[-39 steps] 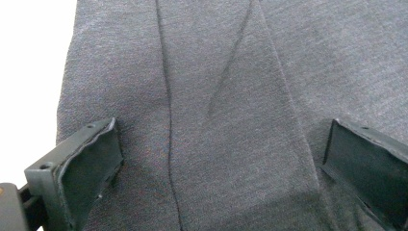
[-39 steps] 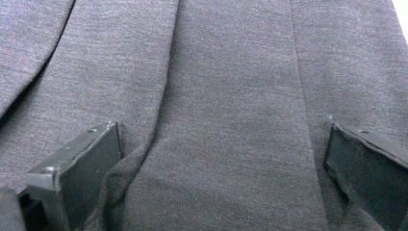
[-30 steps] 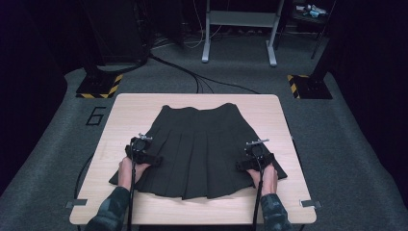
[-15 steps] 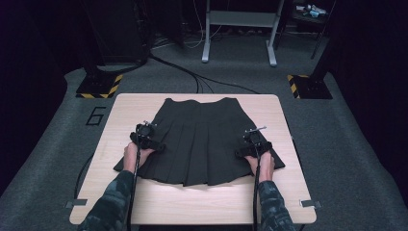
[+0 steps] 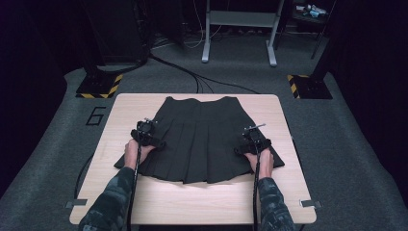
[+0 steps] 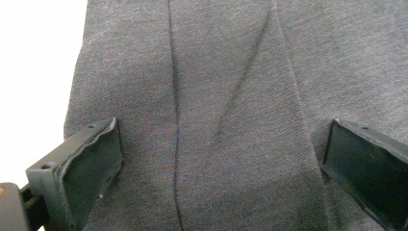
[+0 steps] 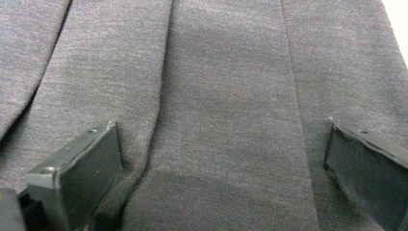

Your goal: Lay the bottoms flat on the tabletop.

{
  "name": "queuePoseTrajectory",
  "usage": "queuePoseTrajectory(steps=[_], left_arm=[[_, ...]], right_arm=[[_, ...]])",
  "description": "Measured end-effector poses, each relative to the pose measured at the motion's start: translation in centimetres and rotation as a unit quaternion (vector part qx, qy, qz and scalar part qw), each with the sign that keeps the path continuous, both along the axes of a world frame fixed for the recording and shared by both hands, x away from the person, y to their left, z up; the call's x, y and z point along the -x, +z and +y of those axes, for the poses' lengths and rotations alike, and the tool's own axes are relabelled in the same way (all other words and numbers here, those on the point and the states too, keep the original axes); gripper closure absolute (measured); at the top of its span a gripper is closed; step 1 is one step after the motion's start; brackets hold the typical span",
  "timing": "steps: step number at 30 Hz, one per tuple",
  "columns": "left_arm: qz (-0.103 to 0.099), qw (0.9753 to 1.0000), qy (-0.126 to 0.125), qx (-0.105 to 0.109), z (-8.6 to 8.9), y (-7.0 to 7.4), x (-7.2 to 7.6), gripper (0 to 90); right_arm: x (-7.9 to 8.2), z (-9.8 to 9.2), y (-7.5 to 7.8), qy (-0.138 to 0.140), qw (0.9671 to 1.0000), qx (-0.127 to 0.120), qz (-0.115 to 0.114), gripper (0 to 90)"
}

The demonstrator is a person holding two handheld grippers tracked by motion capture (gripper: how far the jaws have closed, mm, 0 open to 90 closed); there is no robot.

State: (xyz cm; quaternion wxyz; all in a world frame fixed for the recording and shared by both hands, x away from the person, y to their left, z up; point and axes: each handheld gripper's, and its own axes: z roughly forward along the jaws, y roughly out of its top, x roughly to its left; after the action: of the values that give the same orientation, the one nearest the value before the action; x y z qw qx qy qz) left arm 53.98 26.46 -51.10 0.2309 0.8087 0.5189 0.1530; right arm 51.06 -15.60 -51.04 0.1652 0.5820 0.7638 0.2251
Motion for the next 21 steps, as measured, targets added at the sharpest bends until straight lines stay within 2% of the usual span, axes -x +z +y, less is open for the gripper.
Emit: queuePoseTrajectory(steps=[2,5,6,7,8,9,10,12,13,14,15,16,17,18,19,21], left_arm=[[-0.009,0.9996,0.002,0.025,0.6,0.5,0.3,0.0],[-0.017,0.9994,0.005,0.031,0.8,1.0,0.6,0.0],[-0.03,0.9986,0.003,0.044,1.1,2.0,1.3,0.0],[-0.03,0.9986,0.003,0.044,1.1,2.0,1.3,0.0],[-0.041,0.9978,-0.007,0.052,1.3,3.3,2.3,0.0],[-0.041,0.9978,-0.007,0.052,1.3,3.3,2.3,0.0],[-0.047,0.9972,-0.009,0.057,1.4,3.7,2.7,0.0],[-0.072,0.9962,-0.016,0.046,1.5,4.8,4.1,0.0],[-0.074,0.9961,-0.024,0.041,1.6,5.3,4.9,0.0],[-0.076,0.9954,-0.025,0.052,1.7,5.6,5.7,0.0],[-0.088,0.9944,-0.025,0.053,2.0,5.8,6.6,0.0],[-0.095,0.994,-0.028,0.048,2.2,6.1,7.5,0.0],[-0.098,0.9938,-0.03,0.045,2.4,6.2,8.5,0.0],[-0.102,0.9932,-0.031,0.045,2.7,6.2,9.4,0.0],[-0.107,0.993,-0.033,0.037,3.1,6.1,10.5,0.0],[-0.11,0.9926,-0.032,0.04,3.9,5.8,12.3,0.0]], right_arm=[[0.3,-0.2,0.5,-0.007,0.9998,-0.012,-0.015,0.0],[0.7,-0.4,1.2,0.001,0.9995,-0.016,-0.027,0.0],[1.2,-0.4,1.8,0.004,0.9994,-0.023,-0.026,0.0],[1.5,-0.5,2.1,0.007,0.9993,-0.026,-0.028,0.0],[1.9,-0.7,2.5,0.013,0.9989,-0.028,-0.035,0.0],[1.9,-0.7,2.5,0.013,0.9989,-0.028,-0.035,0.0],[2.7,-1.0,3.3,0.018,0.9983,-0.037,-0.042,0.0],[3.2,-1.1,3.8,0.019,0.9979,-0.042,-0.045,0.0],[3.7,-1.3,4.3,0.024,0.9974,-0.044,-0.053,0.0],[4.3,-1.5,4.8,0.027,0.9969,-0.044,-0.06,0.0],[5.0,-1.7,5.3,0.03,0.9964,-0.044,-0.066,0.0],[6.5,-2.0,6.1,0.028,0.9959,-0.045,-0.074,0.0],[7.3,-2.3,6.3,0.03,0.9953,-0.045,-0.08,0.0],[7.3,-2.3,6.3,0.03,0.9953,-0.045,-0.08,0.0],[8.0,-2.6,6.5,0.032,0.9946,-0.045,-0.087,0.0],[9.8,-3.3,6.7,0.03,0.9946,-0.04,-0.091,0.0]])
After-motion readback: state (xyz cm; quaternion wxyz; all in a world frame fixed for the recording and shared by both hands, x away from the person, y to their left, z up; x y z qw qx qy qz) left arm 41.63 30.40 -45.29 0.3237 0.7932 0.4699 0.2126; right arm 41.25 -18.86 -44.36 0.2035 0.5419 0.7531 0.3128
